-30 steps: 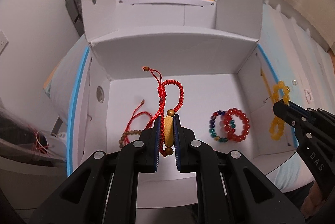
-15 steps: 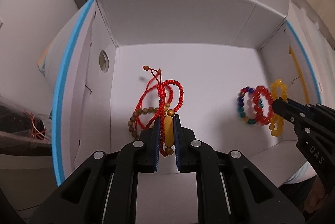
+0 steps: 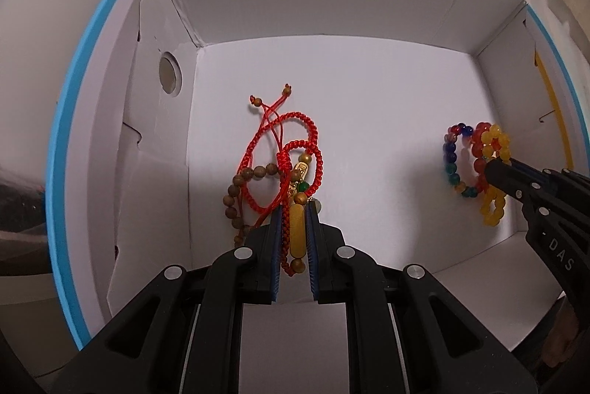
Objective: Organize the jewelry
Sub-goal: 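Open both tools to drop the bracelets into the box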
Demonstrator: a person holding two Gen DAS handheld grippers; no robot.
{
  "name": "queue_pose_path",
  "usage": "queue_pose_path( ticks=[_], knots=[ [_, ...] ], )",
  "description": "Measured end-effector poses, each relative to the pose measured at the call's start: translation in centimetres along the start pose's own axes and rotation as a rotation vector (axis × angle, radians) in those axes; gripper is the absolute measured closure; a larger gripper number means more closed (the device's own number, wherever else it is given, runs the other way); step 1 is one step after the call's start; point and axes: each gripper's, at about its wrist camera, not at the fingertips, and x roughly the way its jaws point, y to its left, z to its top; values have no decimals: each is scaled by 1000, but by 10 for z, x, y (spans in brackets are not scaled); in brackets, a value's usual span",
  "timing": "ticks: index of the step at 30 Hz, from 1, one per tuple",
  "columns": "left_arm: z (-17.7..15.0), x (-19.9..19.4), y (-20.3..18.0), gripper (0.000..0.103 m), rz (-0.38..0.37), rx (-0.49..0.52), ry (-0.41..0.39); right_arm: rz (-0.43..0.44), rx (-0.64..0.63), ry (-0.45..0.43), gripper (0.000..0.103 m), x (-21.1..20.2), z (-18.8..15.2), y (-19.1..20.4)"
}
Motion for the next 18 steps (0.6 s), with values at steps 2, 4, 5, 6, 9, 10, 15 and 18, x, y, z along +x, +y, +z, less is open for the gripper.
queue_pose_path(
  ticks=[2, 4, 5, 6, 9, 10, 15, 18],
  knots=[
    [1, 1, -2, 91, 1, 2, 5, 2, 1, 4, 94, 1, 1, 0],
    [4, 2, -2, 90, 4, 4, 8, 2, 4, 4, 93, 1, 1, 0],
    [4, 3, -2, 89, 0, 4, 9, 3, 6, 3, 92, 0, 2, -1],
    [5, 3, -2, 89, 1, 5, 10, 1, 6, 1, 92, 0, 2, -1],
    [7, 5, -3, 89, 5, 3, 8, 3, 9, -1, 92, -1, 1, -1],
    [8, 4, -4, 89, 6, 2, 6, 4, 10, -2, 92, -2, 1, -2],
    [2, -1, -3, 85, 9, -1, -20, 10, 12, -11, 81, -7, 0, -3],
    [0, -9, -4, 76, 17, -1, -47, 11, 15, -31, 69, -13, -1, -3]
  ],
)
